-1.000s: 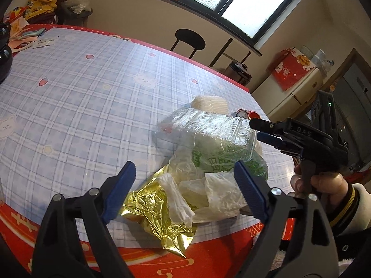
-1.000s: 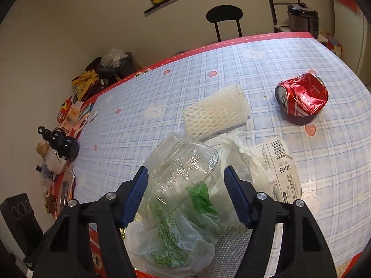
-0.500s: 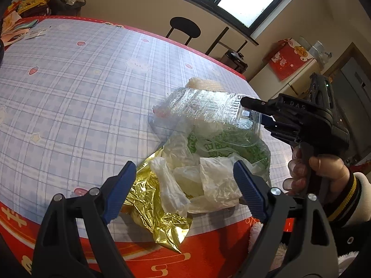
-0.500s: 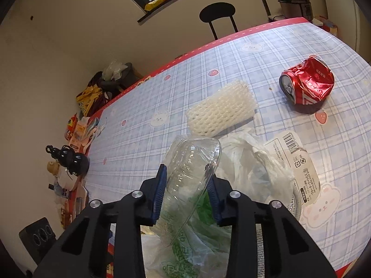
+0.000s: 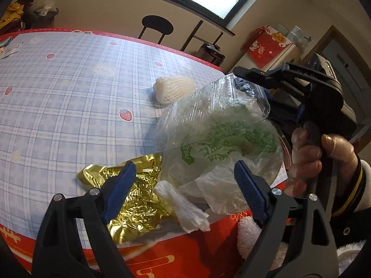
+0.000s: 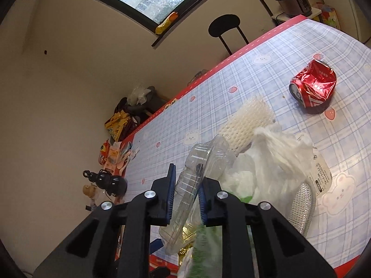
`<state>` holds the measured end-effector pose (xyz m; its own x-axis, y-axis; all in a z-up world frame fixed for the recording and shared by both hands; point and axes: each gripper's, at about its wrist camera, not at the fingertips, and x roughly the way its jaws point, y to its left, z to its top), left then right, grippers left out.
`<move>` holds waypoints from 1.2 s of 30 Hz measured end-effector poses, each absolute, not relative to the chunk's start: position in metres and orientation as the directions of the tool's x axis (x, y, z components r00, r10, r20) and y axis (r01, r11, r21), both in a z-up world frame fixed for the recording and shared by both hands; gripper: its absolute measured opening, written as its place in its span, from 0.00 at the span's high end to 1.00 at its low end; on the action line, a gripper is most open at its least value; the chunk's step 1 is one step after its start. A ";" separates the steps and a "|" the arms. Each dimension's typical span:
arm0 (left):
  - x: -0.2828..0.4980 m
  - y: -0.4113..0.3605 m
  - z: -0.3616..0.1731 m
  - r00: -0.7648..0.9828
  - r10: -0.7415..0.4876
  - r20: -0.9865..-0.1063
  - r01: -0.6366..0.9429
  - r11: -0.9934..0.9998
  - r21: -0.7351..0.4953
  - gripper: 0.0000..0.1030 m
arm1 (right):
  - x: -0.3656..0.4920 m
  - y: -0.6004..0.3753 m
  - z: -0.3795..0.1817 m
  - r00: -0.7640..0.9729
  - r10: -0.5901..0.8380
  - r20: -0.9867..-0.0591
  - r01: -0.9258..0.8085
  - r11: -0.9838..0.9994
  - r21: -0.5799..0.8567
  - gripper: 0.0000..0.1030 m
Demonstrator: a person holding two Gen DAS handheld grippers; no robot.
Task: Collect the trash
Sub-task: 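Grasp the clear plastic container with the right tool and lift it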
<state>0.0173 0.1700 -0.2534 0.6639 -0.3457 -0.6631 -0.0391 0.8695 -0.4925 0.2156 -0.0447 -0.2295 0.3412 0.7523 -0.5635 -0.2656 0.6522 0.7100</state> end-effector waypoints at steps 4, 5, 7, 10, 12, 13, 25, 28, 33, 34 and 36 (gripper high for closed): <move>0.019 0.168 -0.253 0.659 -0.361 -0.660 -0.023 0.867 -0.498 0.17 | 0.214 -0.050 -0.242 0.329 0.719 -0.613 -0.235 0.691 0.684 0.81; 0.020 0.166 -0.254 0.655 -0.368 -0.660 -0.019 0.865 -0.501 0.17 | 0.214 -0.052 -0.243 0.328 0.721 -0.610 -0.232 0.688 0.688 0.81; 0.022 0.162 -0.255 0.647 -0.380 -0.661 -0.009 0.863 -0.505 0.17 | 0.213 -0.055 -0.243 0.322 0.733 -0.599 -0.236 0.675 0.699 0.82; 0.026 0.153 -0.255 0.635 -0.398 -0.662 0.015 0.864 -0.504 0.16 | 0.212 -0.057 -0.234 0.328 0.765 -0.554 -0.267 0.638 0.722 0.85; 0.029 0.149 -0.255 0.630 -0.407 -0.662 0.034 0.865 -0.500 0.16 | 0.211 -0.056 -0.222 0.330 0.795 -0.510 -0.302 0.600 0.740 0.85; 0.030 0.145 -0.254 0.627 -0.413 -0.661 0.044 0.866 -0.499 0.16 | 0.211 -0.056 -0.216 0.334 0.806 -0.490 -0.316 0.585 0.747 0.85; 0.040 0.118 -0.244 0.600 -0.444 -0.665 0.112 0.870 -0.480 0.08 | 0.201 -0.095 -0.153 0.447 0.824 -0.349 -0.399 0.533 0.746 0.86; 0.049 0.106 -0.247 0.573 -0.440 -0.691 0.114 0.878 -0.465 0.07 | 0.193 -0.108 -0.148 0.478 0.798 -0.367 -0.408 0.571 0.712 0.86; 0.068 0.086 -0.260 0.530 -0.383 -0.757 0.100 0.914 -0.393 0.07 | 0.181 -0.124 -0.146 0.513 0.761 -0.399 -0.414 0.626 0.661 0.86; 0.072 0.086 -0.265 0.521 -0.371 -0.769 0.089 0.919 -0.383 0.07 | 0.178 -0.127 -0.145 0.518 0.757 -0.399 -0.417 0.631 0.654 0.86; 0.079 0.084 -0.275 0.500 -0.350 -0.792 0.061 0.927 -0.371 0.07 | 0.172 -0.133 -0.141 0.534 0.745 -0.400 -0.427 0.646 0.633 0.86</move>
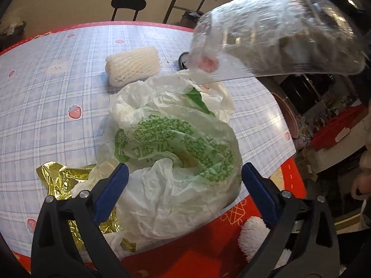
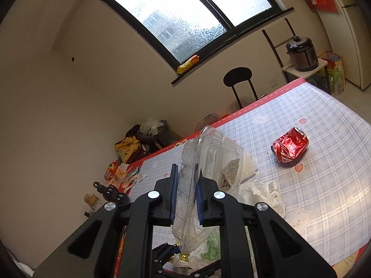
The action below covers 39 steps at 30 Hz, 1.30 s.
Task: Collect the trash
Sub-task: 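Grasp the clear plastic container with the right tool and lift it, then grasp the white-green plastic bag with left tool while right tool carries container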
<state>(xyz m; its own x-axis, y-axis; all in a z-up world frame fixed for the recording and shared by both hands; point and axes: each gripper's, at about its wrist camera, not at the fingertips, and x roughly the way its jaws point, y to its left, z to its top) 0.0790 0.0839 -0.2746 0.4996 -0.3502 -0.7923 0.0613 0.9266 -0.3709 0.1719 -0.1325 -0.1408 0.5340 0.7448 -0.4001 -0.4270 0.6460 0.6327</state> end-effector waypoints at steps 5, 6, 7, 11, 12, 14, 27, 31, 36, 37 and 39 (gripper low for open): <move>0.083 0.082 -0.283 0.495 -0.346 -0.797 0.043 0.926 -0.375 0.22 | 0.156 -0.148 -0.130 0.575 0.716 -0.397 -0.453 0.682 0.575 0.86; 0.083 0.083 -0.282 0.502 -0.353 -0.790 0.049 0.923 -0.381 0.36 | 0.155 -0.151 -0.130 0.582 0.710 -0.397 -0.452 0.688 0.568 0.86; 0.082 0.085 -0.282 0.501 -0.359 -0.788 0.052 0.921 -0.387 0.54 | 0.153 -0.155 -0.128 0.587 0.705 -0.397 -0.451 0.693 0.563 0.86; 0.070 0.104 -0.265 0.572 -0.349 -0.743 0.028 0.913 -0.408 0.76 | 0.148 -0.165 -0.131 0.604 0.690 -0.400 -0.435 0.705 0.560 0.86; 0.066 0.109 -0.259 0.590 -0.343 -0.731 0.024 0.913 -0.408 0.78 | 0.147 -0.166 -0.131 0.605 0.688 -0.401 -0.432 0.707 0.560 0.86; 0.054 0.124 -0.242 0.641 -0.319 -0.698 0.011 0.914 -0.406 0.81 | 0.146 -0.169 -0.134 0.609 0.683 -0.403 -0.425 0.710 0.561 0.86; -0.020 0.200 -0.139 0.856 -0.156 -0.493 -0.079 0.903 -0.423 0.83 | 0.141 -0.157 -0.124 0.602 0.701 -0.383 -0.459 0.695 0.553 0.86; -0.030 0.201 -0.129 0.871 -0.142 -0.470 -0.076 0.906 -0.415 0.83 | 0.138 -0.163 -0.116 0.616 0.688 -0.383 -0.462 0.709 0.532 0.86; -0.030 0.186 -0.122 0.877 -0.150 -0.456 -0.064 0.905 -0.421 0.83 | 0.138 -0.187 -0.105 0.652 0.659 -0.375 -0.449 0.735 0.509 0.86; -0.029 0.181 -0.121 0.877 -0.151 -0.455 -0.060 0.907 -0.417 0.83 | 0.140 -0.193 -0.104 0.660 0.654 -0.370 -0.446 0.737 0.508 0.86; -0.028 0.171 -0.117 0.879 -0.146 -0.455 -0.055 0.916 -0.398 0.83 | 0.144 -0.206 -0.104 0.670 0.645 -0.367 -0.436 0.743 0.508 0.86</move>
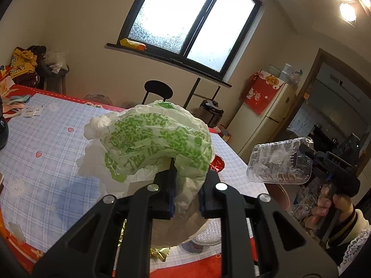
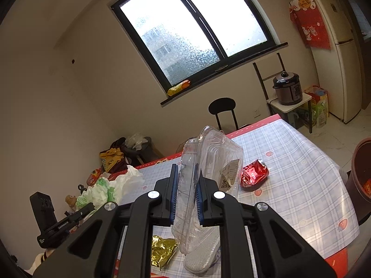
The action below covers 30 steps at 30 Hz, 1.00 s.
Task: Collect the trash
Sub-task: 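Grasp the white-green plastic bag with left tool while right tool carries container, then drop the clear container into the brown bin by opening the right tool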
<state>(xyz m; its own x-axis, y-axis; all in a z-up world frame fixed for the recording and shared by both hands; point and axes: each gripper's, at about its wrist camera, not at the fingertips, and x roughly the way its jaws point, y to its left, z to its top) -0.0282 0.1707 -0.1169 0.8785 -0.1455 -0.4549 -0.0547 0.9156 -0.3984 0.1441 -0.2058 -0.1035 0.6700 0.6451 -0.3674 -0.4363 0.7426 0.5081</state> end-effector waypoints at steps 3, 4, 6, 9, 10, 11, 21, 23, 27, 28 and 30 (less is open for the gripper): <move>-0.022 0.158 -0.113 0.886 -0.141 -0.442 -0.053 0.915 -0.399 0.83 | 0.154 -0.227 -0.105 0.677 0.631 -0.379 -0.420 0.754 0.506 0.86; -0.019 0.151 -0.111 0.889 -0.139 -0.436 -0.053 0.915 -0.400 0.83 | 0.157 -0.237 -0.104 0.679 0.628 -0.380 -0.418 0.757 0.503 0.86; -0.012 0.136 -0.109 0.893 -0.134 -0.430 -0.055 0.915 -0.399 0.83 | 0.161 -0.256 -0.104 0.689 0.616 -0.381 -0.410 0.765 0.496 0.86; 0.000 0.111 -0.105 0.893 -0.146 -0.426 -0.041 0.915 -0.401 0.83 | 0.174 -0.292 -0.104 0.707 0.586 -0.395 -0.372 0.784 0.497 0.86; 0.005 0.103 -0.105 0.893 -0.149 -0.424 -0.036 0.917 -0.397 0.83 | 0.178 -0.306 -0.104 0.716 0.570 -0.403 -0.357 0.795 0.490 0.86; 0.009 0.094 -0.104 0.893 -0.152 -0.423 -0.031 0.917 -0.397 0.83 | 0.183 -0.320 -0.105 0.725 0.553 -0.411 -0.340 0.806 0.484 0.86; 0.069 -0.009 -0.103 0.864 -0.221 -0.453 0.035 0.923 -0.383 0.82 | 0.229 -0.463 -0.136 0.780 0.354 -0.516 -0.102 0.886 0.453 0.86; 0.082 -0.029 -0.101 0.860 -0.230 -0.456 0.050 0.927 -0.373 0.82 | 0.239 -0.491 -0.143 0.783 0.316 -0.535 -0.064 0.897 0.437 0.86; 0.104 -0.063 -0.102 0.857 -0.248 -0.453 0.072 0.926 -0.370 0.82 | 0.259 -0.527 -0.157 0.763 0.274 -0.586 -0.022 0.916 0.400 0.85; 0.108 -0.072 -0.104 0.856 -0.254 -0.450 0.078 0.925 -0.372 0.82 | 0.265 -0.535 -0.160 0.752 0.272 -0.601 -0.018 0.919 0.393 0.84; 0.116 -0.089 -0.106 0.855 -0.264 -0.446 0.090 0.923 -0.375 0.82 | 0.275 -0.547 -0.164 0.743 0.259 -0.617 -0.013 0.927 0.374 0.83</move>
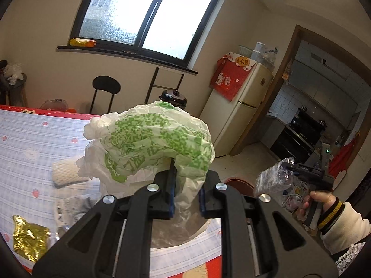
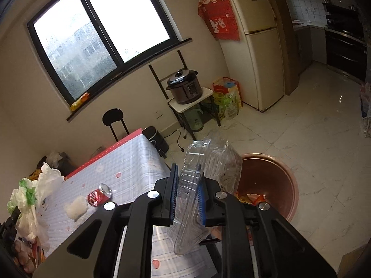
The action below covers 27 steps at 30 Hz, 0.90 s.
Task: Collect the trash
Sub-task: 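Drop the clear container into the brown bin by opening the right tool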
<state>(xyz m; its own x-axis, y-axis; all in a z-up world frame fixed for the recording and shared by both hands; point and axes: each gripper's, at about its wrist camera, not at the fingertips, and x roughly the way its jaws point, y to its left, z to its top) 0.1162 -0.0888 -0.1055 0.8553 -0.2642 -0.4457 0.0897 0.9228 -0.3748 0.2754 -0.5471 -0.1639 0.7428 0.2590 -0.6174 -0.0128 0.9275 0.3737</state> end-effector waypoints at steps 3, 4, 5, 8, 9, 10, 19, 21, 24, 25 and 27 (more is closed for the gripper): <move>0.121 -0.106 -0.108 0.855 -0.279 -0.438 0.107 0.920 -0.376 0.82 | 0.287 -0.560 -0.158 0.753 0.233 -0.615 -0.016 0.941 0.337 0.69; 0.124 -0.114 -0.109 0.853 -0.285 -0.437 0.115 0.920 -0.376 0.82 | 0.288 -0.563 -0.153 0.763 0.223 -0.607 -0.015 0.945 0.328 0.59; 0.126 -0.119 -0.109 0.851 -0.290 -0.437 0.121 0.919 -0.375 0.82 | 0.288 -0.568 -0.147 0.777 0.215 -0.591 -0.017 0.947 0.321 0.50; 0.135 -0.134 -0.109 0.843 -0.312 -0.439 0.146 0.917 -0.372 0.82 | 0.285 -0.574 -0.127 0.819 0.189 -0.542 -0.025 0.955 0.295 0.36; 0.138 -0.138 -0.108 0.841 -0.318 -0.437 0.155 0.916 -0.370 0.82 | 0.283 -0.574 -0.120 0.834 0.185 -0.520 -0.038 0.960 0.279 0.36; 0.141 -0.141 -0.107 0.840 -0.323 -0.435 0.162 0.916 -0.368 0.82 | 0.284 -0.574 -0.114 0.843 0.184 -0.505 -0.055 0.964 0.260 0.36; 0.162 -0.166 -0.108 0.825 -0.355 -0.439 0.199 0.911 -0.362 0.82 | 0.316 -0.579 -0.122 0.787 0.231 -0.572 -0.087 0.960 0.267 0.36; 0.166 -0.169 -0.111 0.820 -0.358 -0.447 0.197 0.909 -0.367 0.82 | 0.330 -0.577 -0.136 0.736 0.242 -0.632 -0.092 0.961 0.261 0.36; 0.169 -0.170 -0.113 0.816 -0.360 -0.452 0.195 0.908 -0.371 0.82 | 0.350 -0.572 -0.159 0.639 0.203 -0.742 -0.067 0.975 0.210 0.28; 0.170 -0.170 -0.114 0.816 -0.360 -0.453 0.194 0.908 -0.372 0.82 | 0.354 -0.571 -0.164 0.610 0.195 -0.768 -0.063 0.978 0.198 0.28; 0.171 -0.171 -0.114 0.814 -0.360 -0.455 0.195 0.908 -0.370 0.82 | 0.354 -0.571 -0.163 0.611 0.173 -0.773 -0.047 0.982 0.183 0.27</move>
<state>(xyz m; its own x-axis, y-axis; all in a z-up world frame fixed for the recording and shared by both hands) 0.1708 -0.1714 -0.1141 0.8144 -0.3600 -0.4551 0.1946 0.9083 -0.3702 0.3538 -0.5713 -0.1626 0.6109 0.1730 -0.7726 -0.0471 0.9820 0.1827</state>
